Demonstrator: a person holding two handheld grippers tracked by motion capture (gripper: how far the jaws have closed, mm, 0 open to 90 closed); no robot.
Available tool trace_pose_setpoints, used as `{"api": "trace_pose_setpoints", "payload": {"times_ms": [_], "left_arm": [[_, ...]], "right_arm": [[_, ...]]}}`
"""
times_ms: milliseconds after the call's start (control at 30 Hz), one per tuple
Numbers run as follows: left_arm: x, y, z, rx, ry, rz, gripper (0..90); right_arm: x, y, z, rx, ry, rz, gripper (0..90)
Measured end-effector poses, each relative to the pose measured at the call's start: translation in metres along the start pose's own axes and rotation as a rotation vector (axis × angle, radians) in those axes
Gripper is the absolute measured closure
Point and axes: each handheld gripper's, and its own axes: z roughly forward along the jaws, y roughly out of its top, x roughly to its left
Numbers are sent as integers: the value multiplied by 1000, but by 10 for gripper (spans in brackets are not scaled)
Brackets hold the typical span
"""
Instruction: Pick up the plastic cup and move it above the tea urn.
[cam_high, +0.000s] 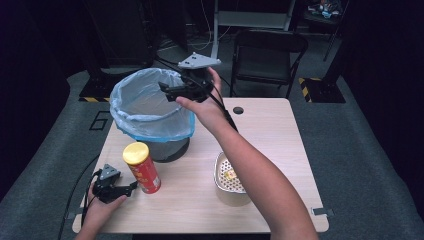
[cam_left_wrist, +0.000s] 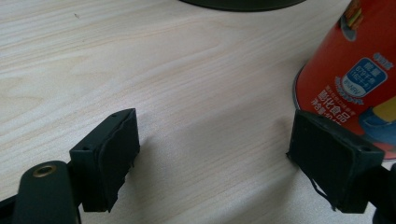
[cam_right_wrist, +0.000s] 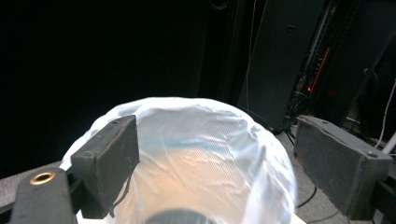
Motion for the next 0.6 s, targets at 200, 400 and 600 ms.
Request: {"api": "trace_pose_setpoints", "payload": {"times_ms": [200, 400, 600], "left_arm": [[-1, 0, 0, 3, -1, -8, 161], [0, 1, 1, 3, 5, -2, 161], [0, 1, -1, 14, -2, 1, 161]], "right_arm": [[-3, -8, -45, -22, -3, -32, 155], [-8, -23, -73, -13, -6, -38, 165], [-12, -36, -102, -23, 4, -21, 175]]}}
